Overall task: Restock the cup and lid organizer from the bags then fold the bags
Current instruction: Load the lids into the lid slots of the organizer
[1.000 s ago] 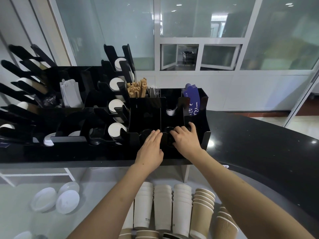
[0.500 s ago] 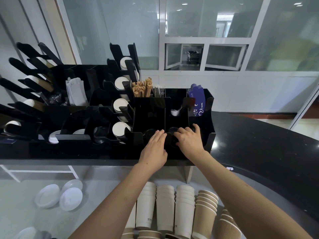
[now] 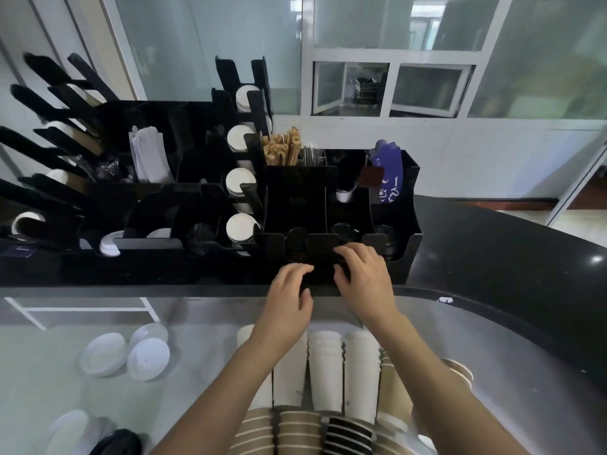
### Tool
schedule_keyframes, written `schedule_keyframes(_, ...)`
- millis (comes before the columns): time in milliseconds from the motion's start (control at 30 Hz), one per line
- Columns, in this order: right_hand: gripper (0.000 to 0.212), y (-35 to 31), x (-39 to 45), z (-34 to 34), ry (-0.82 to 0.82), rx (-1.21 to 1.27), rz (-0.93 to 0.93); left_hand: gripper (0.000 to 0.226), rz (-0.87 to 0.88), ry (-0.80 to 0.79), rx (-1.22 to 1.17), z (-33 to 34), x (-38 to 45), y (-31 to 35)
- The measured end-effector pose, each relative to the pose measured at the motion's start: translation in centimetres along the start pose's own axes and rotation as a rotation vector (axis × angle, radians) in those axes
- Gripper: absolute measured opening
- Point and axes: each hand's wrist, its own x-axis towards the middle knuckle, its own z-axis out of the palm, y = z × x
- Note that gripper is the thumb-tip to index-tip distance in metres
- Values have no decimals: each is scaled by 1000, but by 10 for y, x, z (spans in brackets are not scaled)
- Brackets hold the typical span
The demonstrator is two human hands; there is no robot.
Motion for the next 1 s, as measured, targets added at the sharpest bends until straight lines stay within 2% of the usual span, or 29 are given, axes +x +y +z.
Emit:
schedule_keyframes(267,24,-134,-82,57,-124,193,30,34,-175,-4,-20,-62,-111,-100)
schedule_keyframes(533,28,-274,-141,132,-360,328,147,31,-409,99,-2,-143,-207,-226)
schedule_keyframes(633,29,-309,-161,161,-415,342,150,30,-490,69,-2,-166,-241,-266)
schedule_keyframes(800,30,-347,-196,196,-576,380,363,25,-553,-9,9,-184,-280,-310)
schedule_keyframes(900,31,-359,-210,207,-704,374,519,19,-584,-97,42,-186,-293,-321)
schedule_keyframes(1000,34,-365,-221,215,-762,360,641,21,-592,-152,44,-184,-299,-325)
